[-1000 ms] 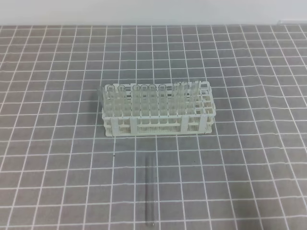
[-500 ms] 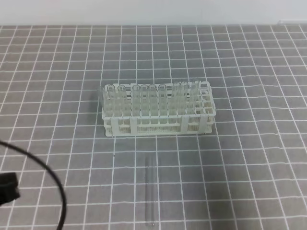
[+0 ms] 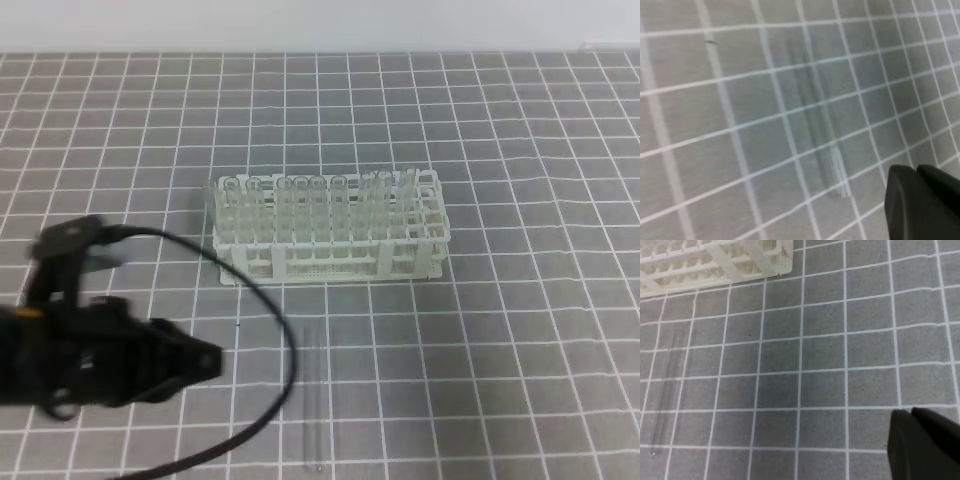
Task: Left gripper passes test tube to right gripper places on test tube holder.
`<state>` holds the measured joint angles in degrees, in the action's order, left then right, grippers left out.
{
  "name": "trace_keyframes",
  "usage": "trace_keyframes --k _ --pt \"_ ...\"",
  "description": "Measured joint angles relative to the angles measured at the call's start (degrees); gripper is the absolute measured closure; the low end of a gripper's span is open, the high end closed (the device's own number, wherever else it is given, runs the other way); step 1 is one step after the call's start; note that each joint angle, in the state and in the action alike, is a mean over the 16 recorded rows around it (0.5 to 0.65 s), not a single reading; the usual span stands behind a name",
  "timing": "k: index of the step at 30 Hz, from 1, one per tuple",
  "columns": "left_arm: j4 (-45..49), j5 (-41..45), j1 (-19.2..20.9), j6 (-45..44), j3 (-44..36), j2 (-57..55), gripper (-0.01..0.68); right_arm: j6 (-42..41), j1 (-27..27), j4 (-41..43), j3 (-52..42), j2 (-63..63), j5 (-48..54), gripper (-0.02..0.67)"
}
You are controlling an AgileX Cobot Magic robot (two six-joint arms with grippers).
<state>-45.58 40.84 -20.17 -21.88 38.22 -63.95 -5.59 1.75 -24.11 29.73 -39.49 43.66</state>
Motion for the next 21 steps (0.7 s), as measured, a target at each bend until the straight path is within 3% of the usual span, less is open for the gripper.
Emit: trace_keyframes --k 7,12,17,21 --pt "10.86 0.52 -15.46 15.6 10.64 -12.99 0.673 -0.82 0.0 -0.38 0.0 -0.2 0.46 0.662" --pt "19.69 4.58 -24.29 25.6 19.41 -21.3 0.673 -0.91 0.0 -0.52 0.0 -0.2 0.89 0.662" --pt "24.33 8.52 -29.07 29.19 26.01 -27.0 0.672 -0.91 0.0 -0.52 0.0 -0.2 1.39 0.662" --pt "26.05 10.41 -30.58 28.42 29.1 -30.02 0.64 -0.92 0.0 -0.59 0.0 -0.2 1.67 0.662"
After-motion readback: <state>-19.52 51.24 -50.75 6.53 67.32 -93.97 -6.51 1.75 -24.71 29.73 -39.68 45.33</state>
